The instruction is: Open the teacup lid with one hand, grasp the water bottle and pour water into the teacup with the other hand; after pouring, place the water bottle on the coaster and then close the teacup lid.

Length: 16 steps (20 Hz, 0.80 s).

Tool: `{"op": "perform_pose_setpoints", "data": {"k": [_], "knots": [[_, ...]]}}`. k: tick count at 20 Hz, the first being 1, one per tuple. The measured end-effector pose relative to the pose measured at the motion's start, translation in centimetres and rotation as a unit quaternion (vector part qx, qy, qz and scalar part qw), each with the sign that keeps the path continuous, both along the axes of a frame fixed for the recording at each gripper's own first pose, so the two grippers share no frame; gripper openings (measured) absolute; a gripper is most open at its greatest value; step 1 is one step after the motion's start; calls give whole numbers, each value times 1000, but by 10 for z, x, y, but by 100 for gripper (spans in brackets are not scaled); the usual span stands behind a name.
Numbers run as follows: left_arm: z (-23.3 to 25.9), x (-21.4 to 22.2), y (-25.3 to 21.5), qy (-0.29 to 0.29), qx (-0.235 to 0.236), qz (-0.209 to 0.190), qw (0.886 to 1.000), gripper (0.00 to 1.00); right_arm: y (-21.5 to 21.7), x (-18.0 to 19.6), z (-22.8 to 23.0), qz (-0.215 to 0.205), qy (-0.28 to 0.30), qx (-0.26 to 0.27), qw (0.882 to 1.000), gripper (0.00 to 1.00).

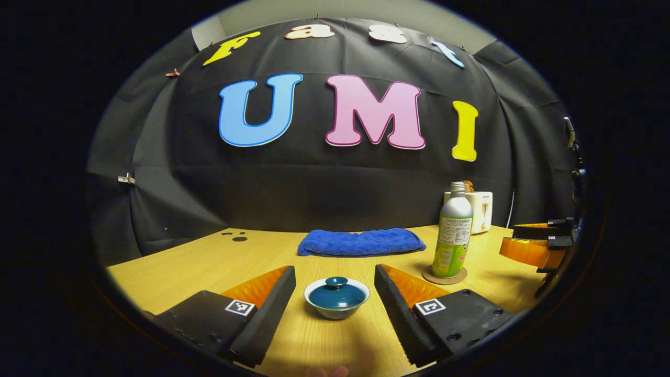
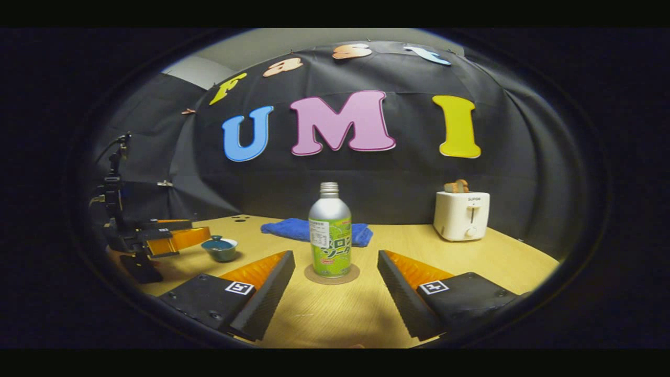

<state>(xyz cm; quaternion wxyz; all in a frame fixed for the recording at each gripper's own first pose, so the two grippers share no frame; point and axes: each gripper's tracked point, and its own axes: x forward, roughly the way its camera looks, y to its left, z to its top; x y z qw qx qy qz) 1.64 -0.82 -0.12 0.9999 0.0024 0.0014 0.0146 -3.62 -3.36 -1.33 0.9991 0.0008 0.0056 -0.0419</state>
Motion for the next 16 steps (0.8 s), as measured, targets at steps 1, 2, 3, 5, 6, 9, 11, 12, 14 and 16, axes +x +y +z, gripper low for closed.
{"op": "perform_pose_setpoints", "data": {"k": [1,2,3,5,6,9,11,12,14,16], "knots": [[1,0,0,0,0,1,1000,96,-2,0,1,-11,0,0,1000,98],[0,0,0,0,0,1,1000,95,-3,0,1,-19,-1,-1,1000,99],[1,0,-1,0,0,1,1000,95,-3,0,1,-23,0,-1,1000,98],[1,0,0,0,0,1,1000,95,-2,0,1,-24,0,-1,1000,98],[0,0,0,0,0,1,1000,95,-3,0,1,-24,0,0,1000,98],[1,-1,0,0,0,1,1000,95,-3,0,2,-24,0,0,1000,98],[1,-1,0,0,0,1,1000,95,-3,0,1,-24,0,0,1000,98],[1,-1,1,0,0,0,1000,95,-3,0,1,-24,0,0,1000,98],[1,-1,0,0,0,-1,1000,95,-3,0,2,-24,0,0,1000,98],[1,-1,-1,1,0,-4,1000,95,-3,0,2,-24,0,0,1000,98]]}}
